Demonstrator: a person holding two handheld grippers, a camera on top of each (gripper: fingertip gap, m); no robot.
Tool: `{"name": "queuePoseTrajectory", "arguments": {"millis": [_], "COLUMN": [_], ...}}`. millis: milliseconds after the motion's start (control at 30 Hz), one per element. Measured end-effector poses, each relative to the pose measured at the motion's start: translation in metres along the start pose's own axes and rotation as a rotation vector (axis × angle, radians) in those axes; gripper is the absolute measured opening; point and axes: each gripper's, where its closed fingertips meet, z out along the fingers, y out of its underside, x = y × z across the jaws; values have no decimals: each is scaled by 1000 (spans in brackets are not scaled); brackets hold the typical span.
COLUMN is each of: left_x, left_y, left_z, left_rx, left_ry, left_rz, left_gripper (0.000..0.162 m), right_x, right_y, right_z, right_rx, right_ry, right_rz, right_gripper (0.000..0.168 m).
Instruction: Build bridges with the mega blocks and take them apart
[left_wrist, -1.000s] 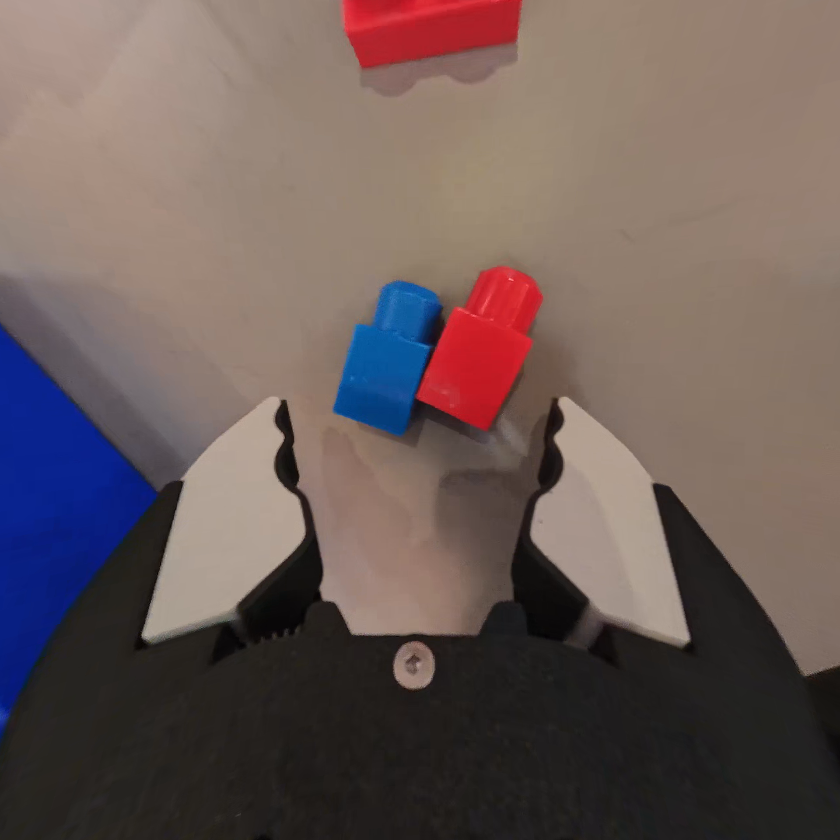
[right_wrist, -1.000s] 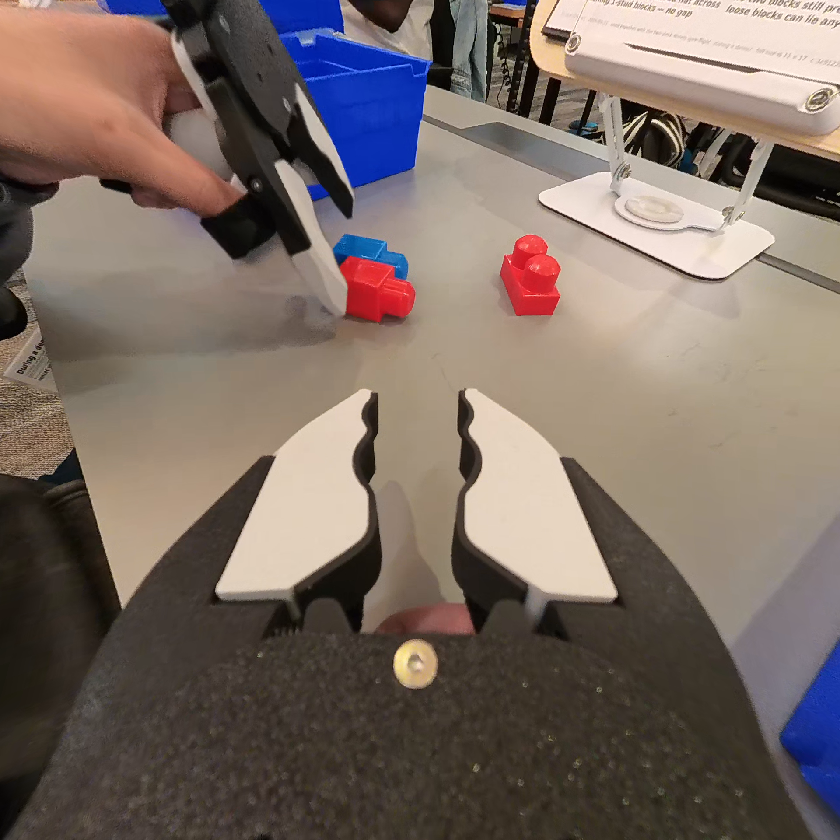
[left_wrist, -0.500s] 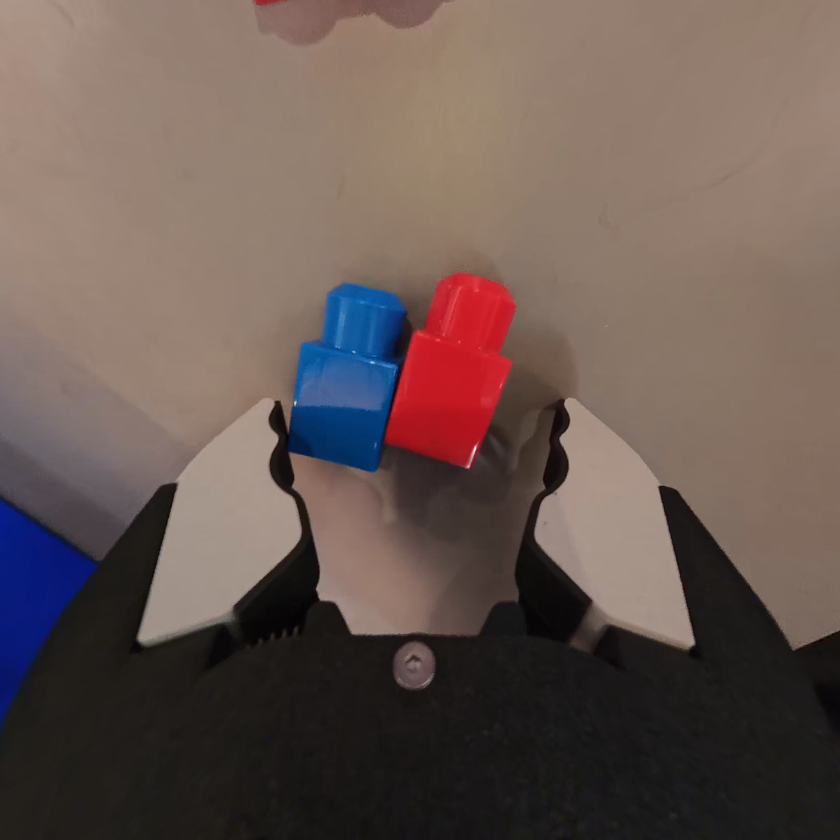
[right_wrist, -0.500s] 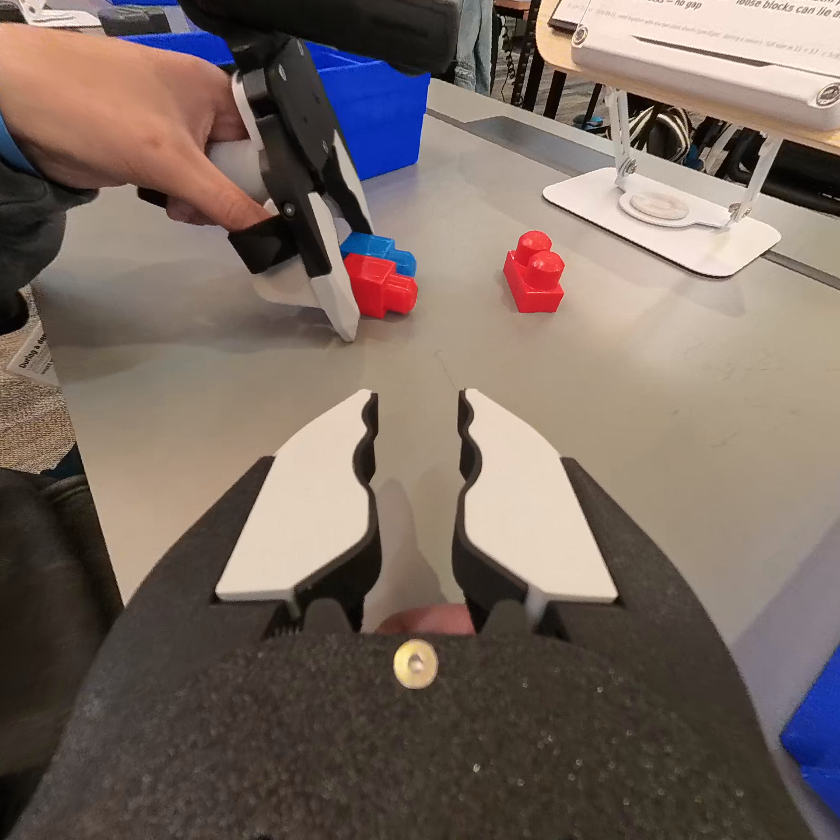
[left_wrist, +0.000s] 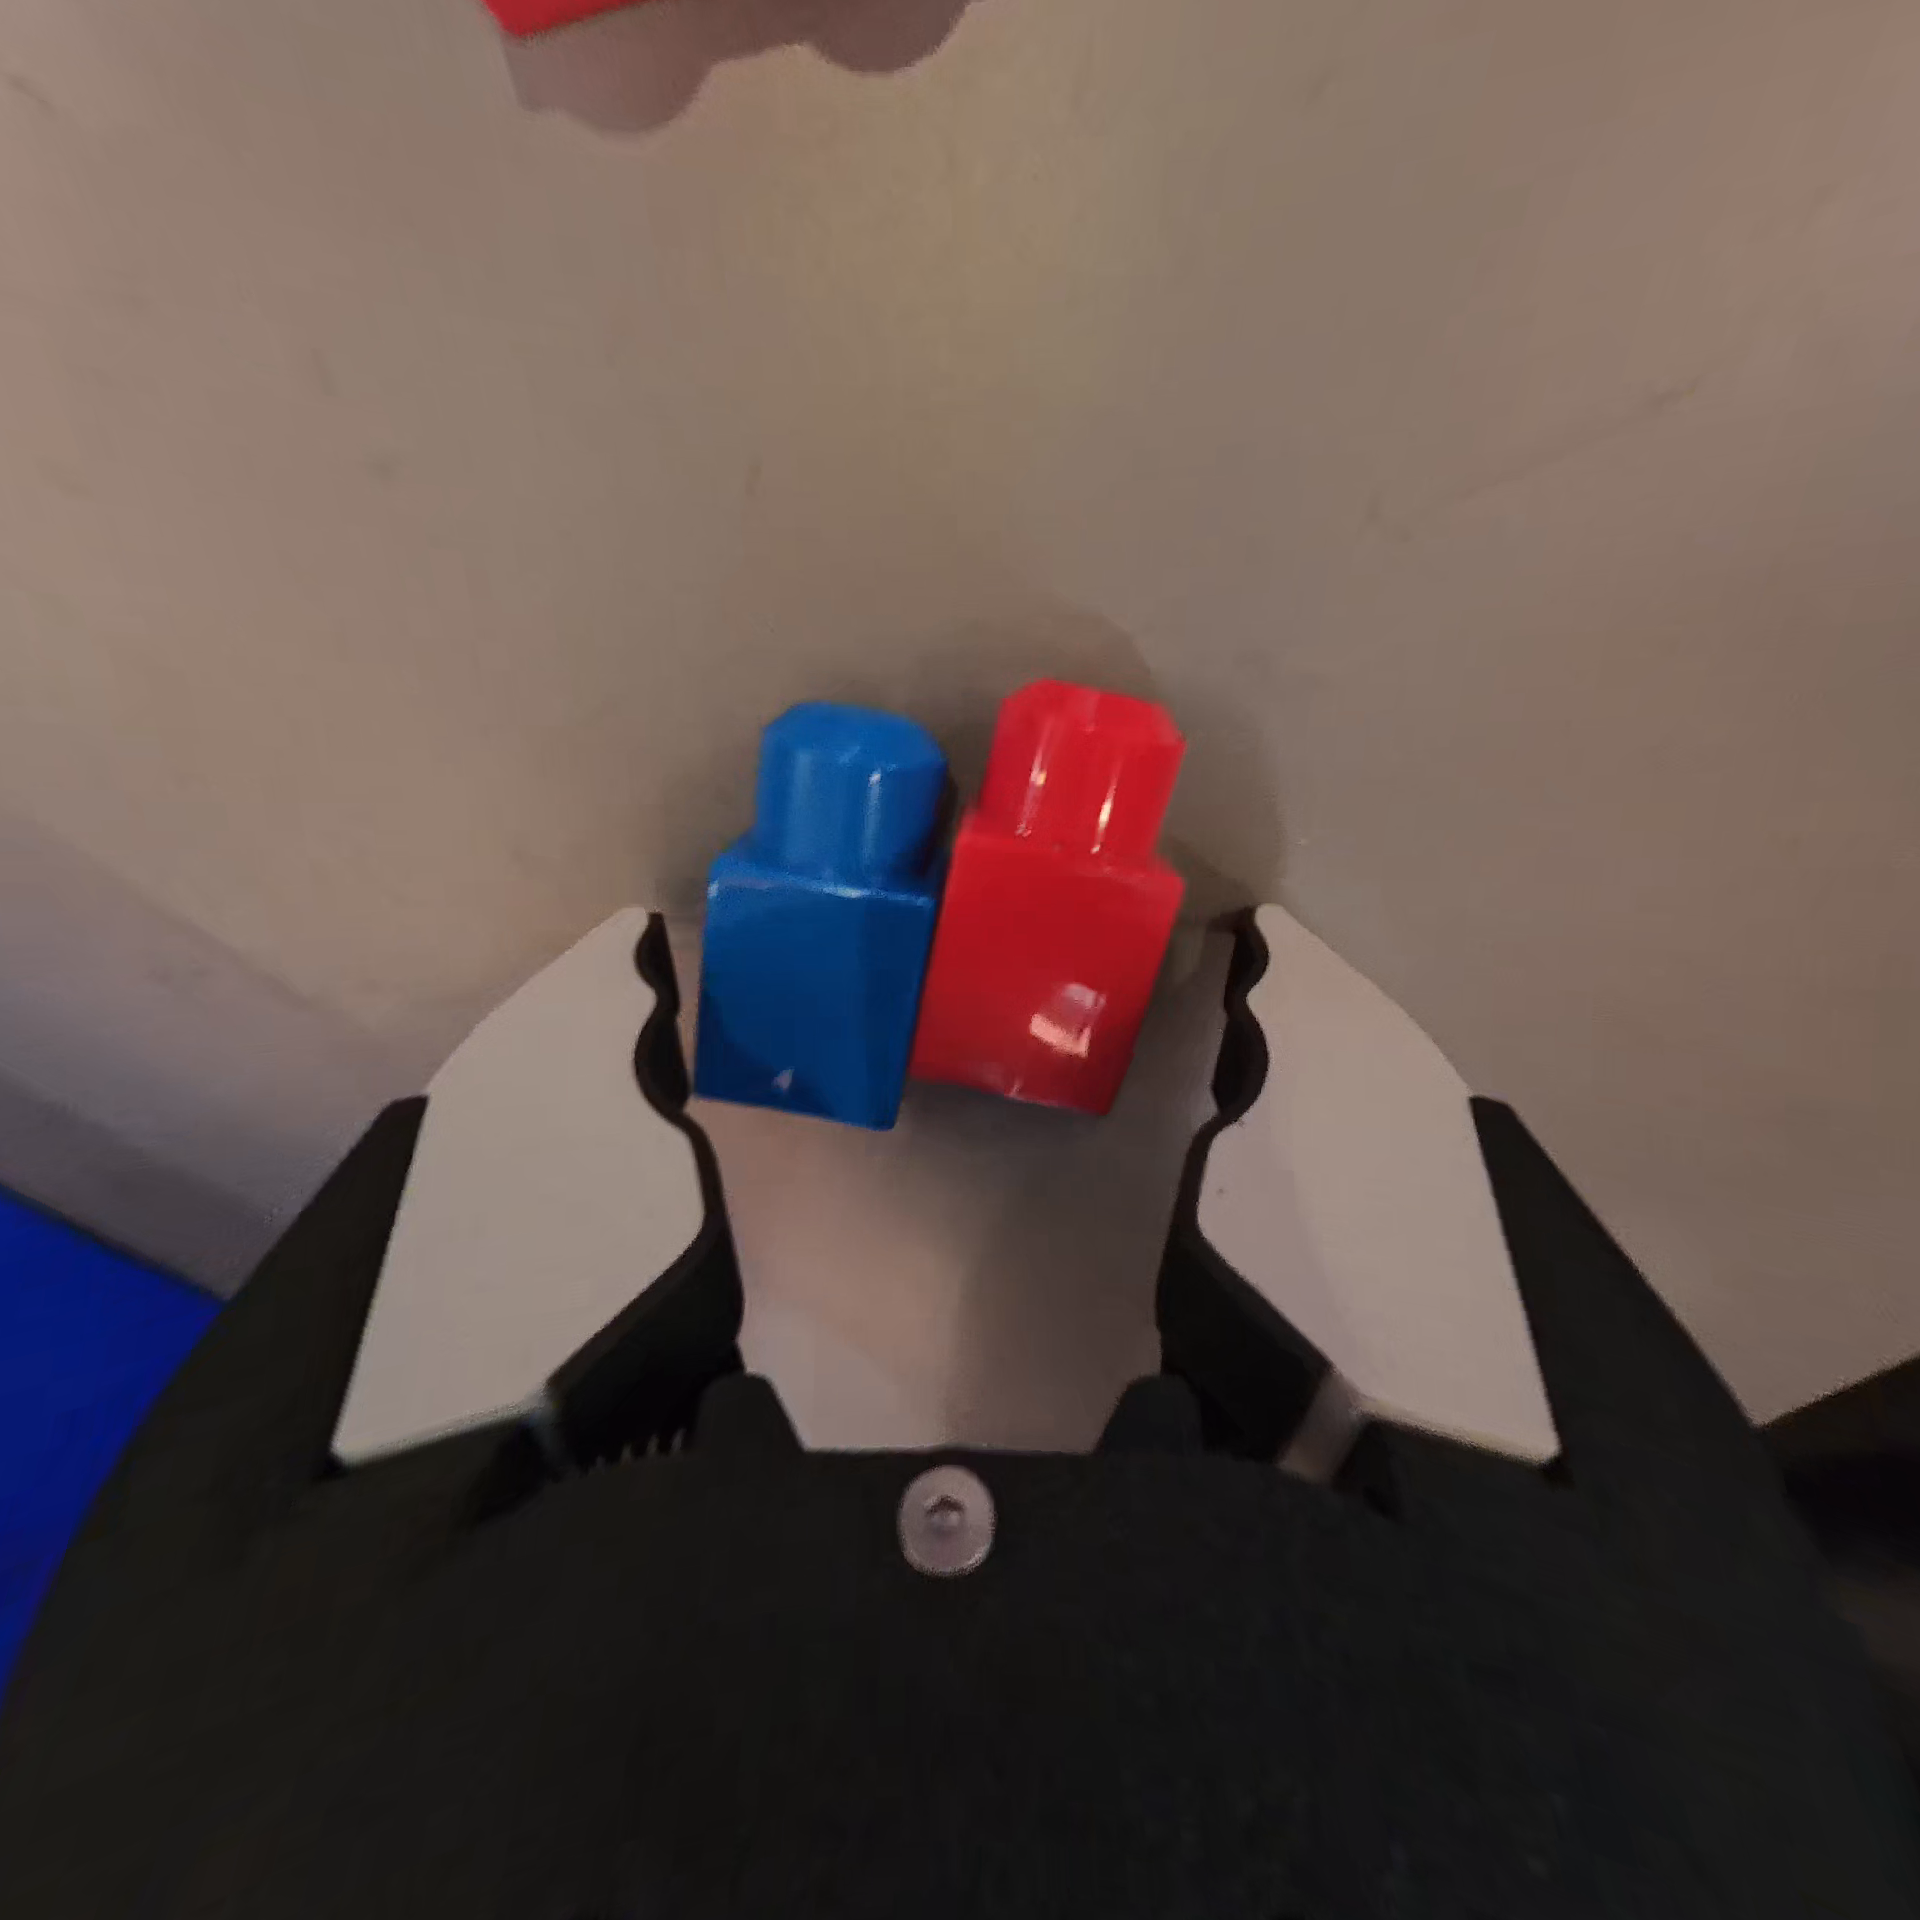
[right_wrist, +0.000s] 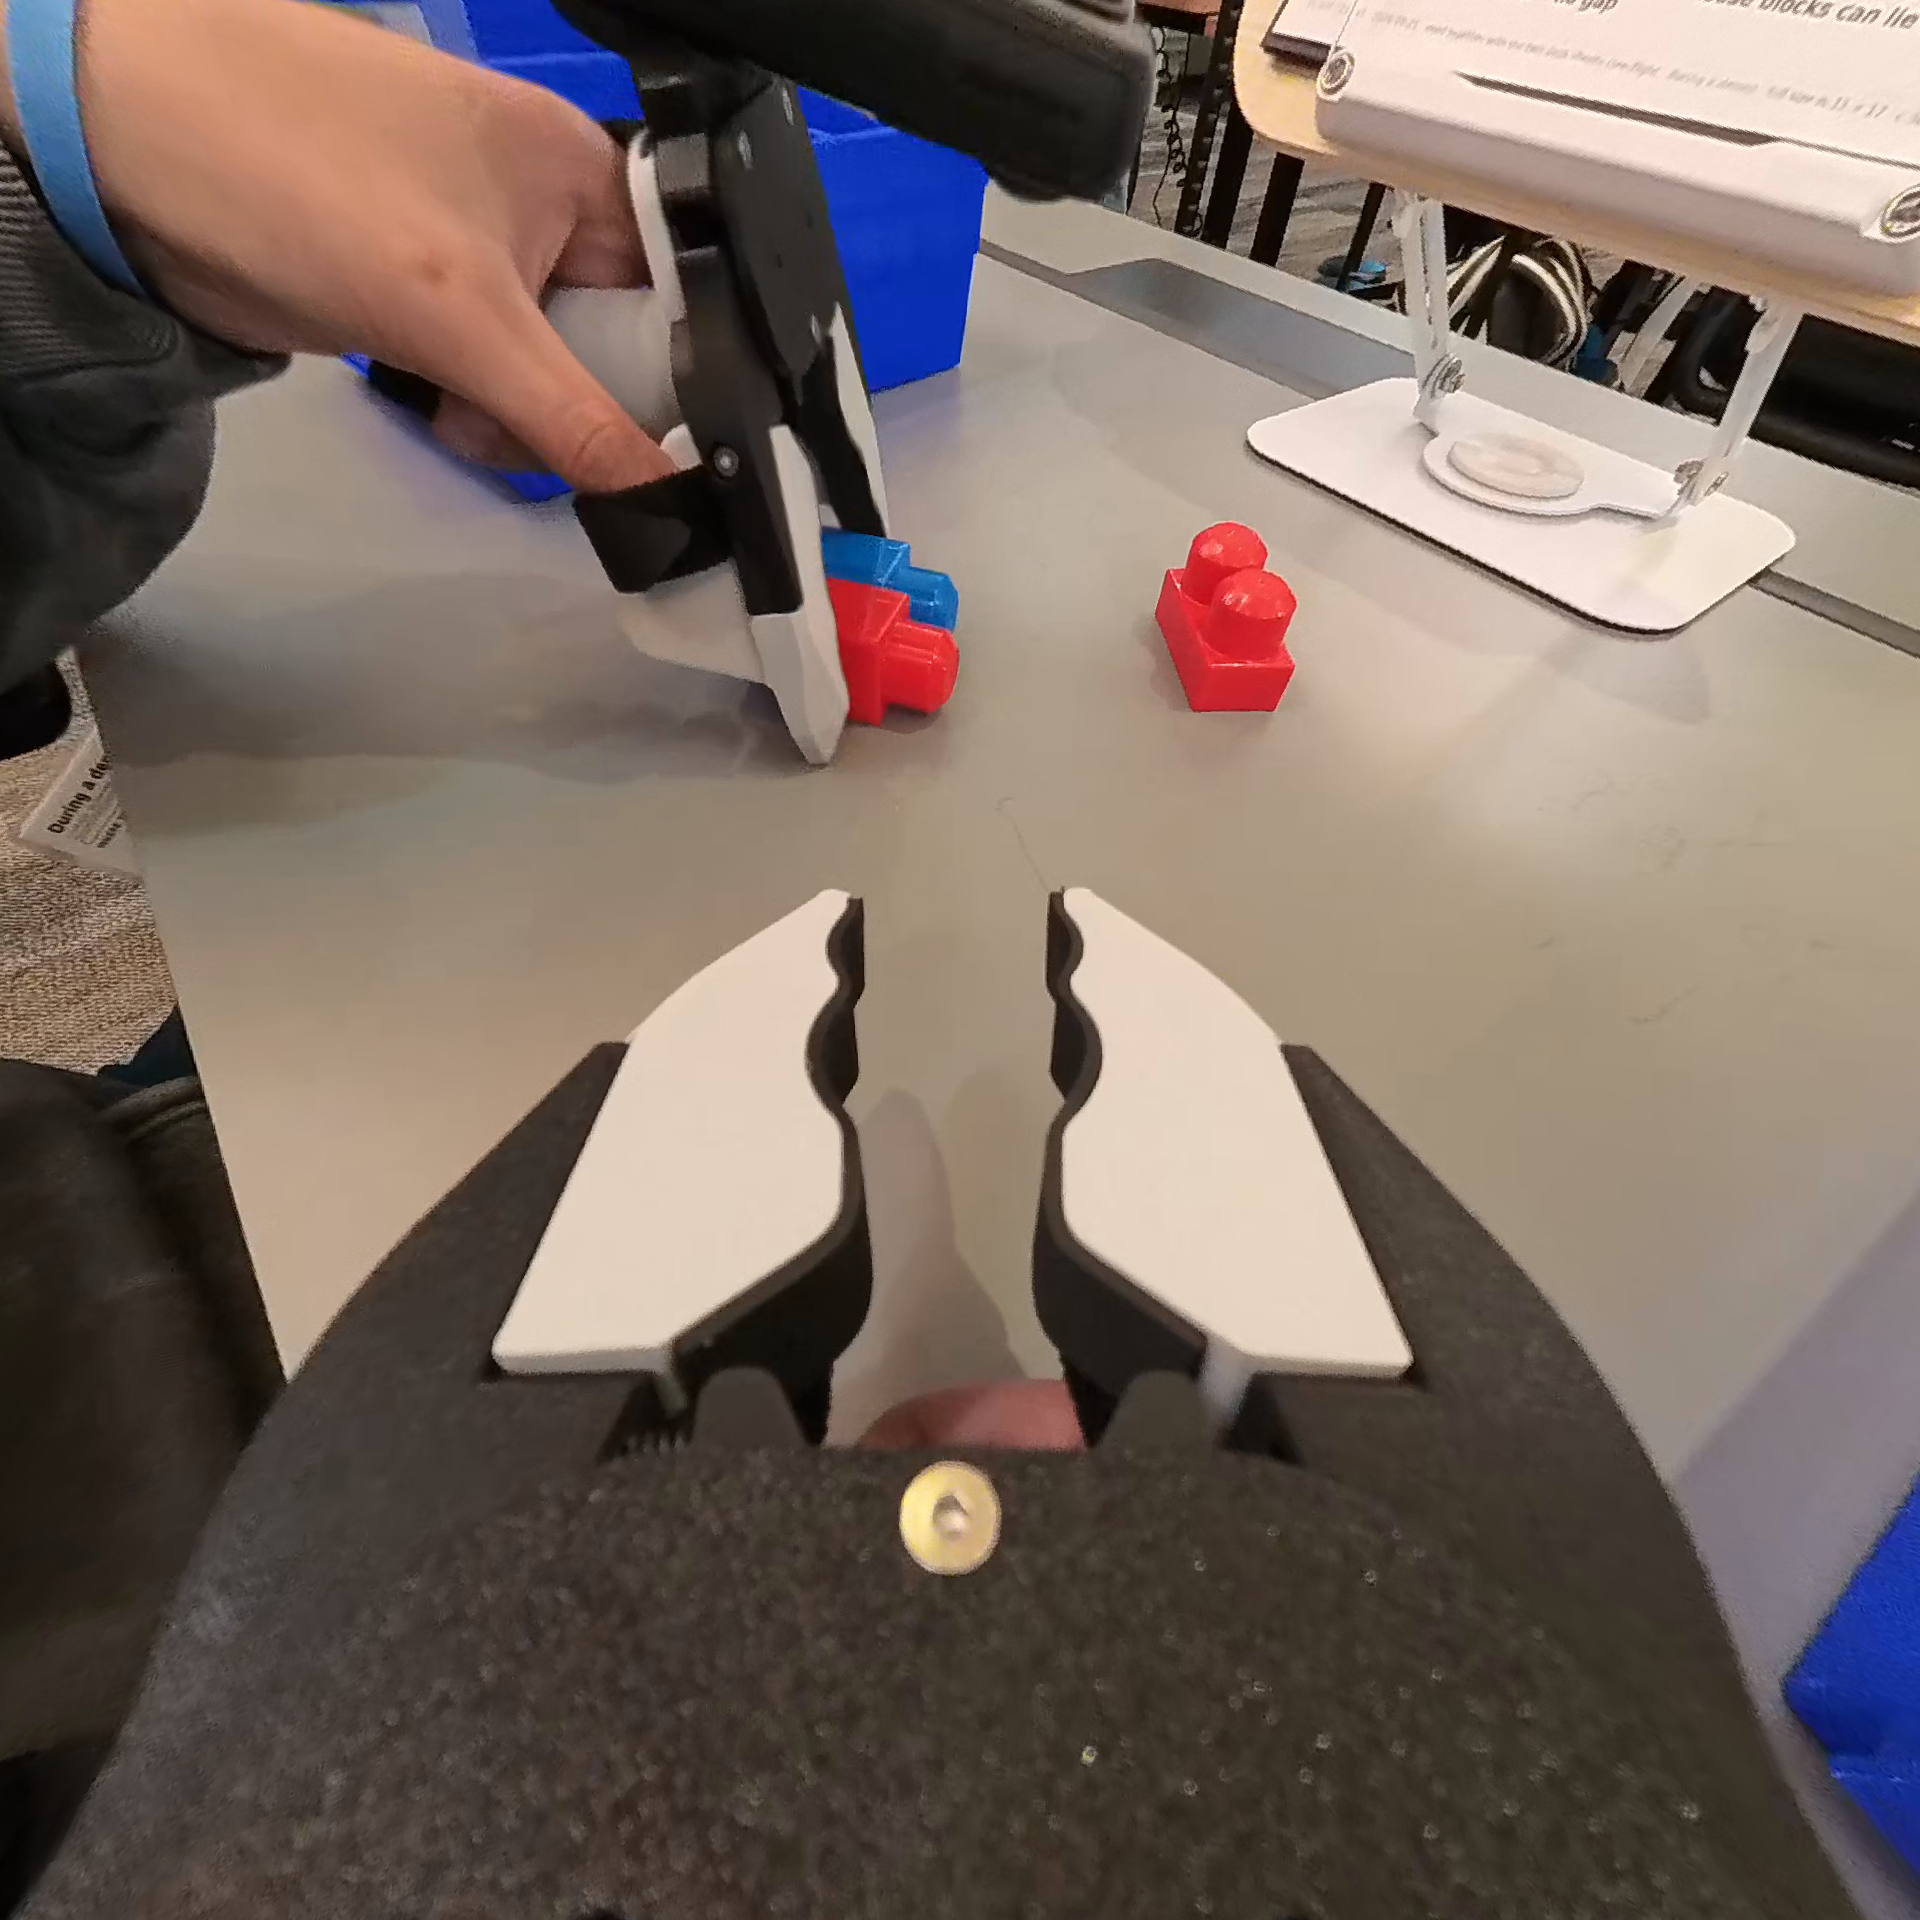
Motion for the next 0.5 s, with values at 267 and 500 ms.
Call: {"name": "queuePoseTrajectory", "arguments": {"millis": [267, 500], "left_x": [1, -10], "left_y": [1, 9], "left_z": [-8, -8], "left_rx": [24, -35], "left_ry": [2, -27], "left_rz": [-12, 51], "left_gripper": [96, 92], "right_x": [0, -1], "right_y": [0, 0], "right_z": [0, 0], "right_rx": [-1, -4], "right_ry": [-6, -6], "right_rz": [6, -1], "right_gripper": [33, 33]}}
